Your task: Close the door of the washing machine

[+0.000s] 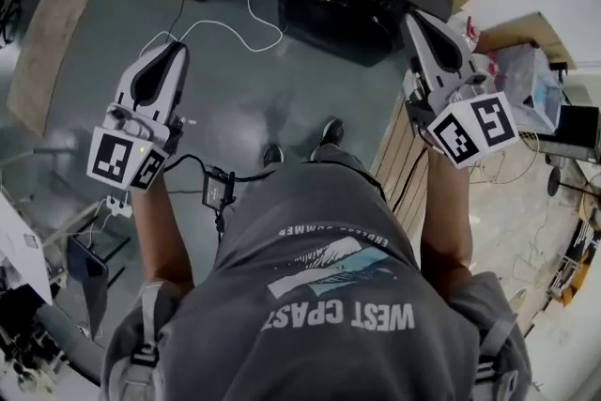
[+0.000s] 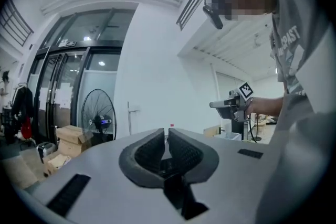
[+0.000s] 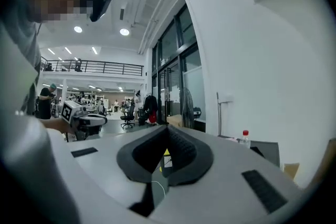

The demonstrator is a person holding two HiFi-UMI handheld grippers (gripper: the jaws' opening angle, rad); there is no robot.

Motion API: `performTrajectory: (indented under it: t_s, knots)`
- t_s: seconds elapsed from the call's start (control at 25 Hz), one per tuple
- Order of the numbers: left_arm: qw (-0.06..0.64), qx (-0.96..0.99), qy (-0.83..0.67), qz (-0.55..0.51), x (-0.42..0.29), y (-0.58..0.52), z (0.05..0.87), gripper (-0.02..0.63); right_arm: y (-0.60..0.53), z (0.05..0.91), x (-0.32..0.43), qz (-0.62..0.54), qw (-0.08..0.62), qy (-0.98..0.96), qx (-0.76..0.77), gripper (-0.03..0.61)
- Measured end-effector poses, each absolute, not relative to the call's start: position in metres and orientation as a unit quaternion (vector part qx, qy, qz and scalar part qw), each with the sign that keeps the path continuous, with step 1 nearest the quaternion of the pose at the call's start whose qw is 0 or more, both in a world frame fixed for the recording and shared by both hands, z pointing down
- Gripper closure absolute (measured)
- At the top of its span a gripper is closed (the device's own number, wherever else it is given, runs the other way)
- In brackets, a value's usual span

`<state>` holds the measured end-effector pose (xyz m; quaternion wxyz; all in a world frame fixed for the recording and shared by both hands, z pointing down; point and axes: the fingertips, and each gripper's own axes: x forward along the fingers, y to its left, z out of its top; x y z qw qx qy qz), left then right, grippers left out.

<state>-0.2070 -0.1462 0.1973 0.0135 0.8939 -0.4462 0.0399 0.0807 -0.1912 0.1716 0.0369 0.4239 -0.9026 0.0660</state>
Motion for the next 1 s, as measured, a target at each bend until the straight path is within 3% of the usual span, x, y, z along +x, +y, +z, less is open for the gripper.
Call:
performTrajectory:
  t_s: [0.24, 1.0]
  knots:
    - [-0.013, 0.915, -0.403, 0.022, -0.185, -0.139, 0.175, 0.577, -0.147, 0.143, 0.086, 0.024, 0.044, -0.893, 0.448, 0.552]
    - [0.004, 0.932, -0.364, 0.011, -0.19, -0.148, 0.194, 0.576, -0.137, 0.146, 0.064, 0.023, 0.061, -0.881, 0.468, 0.552]
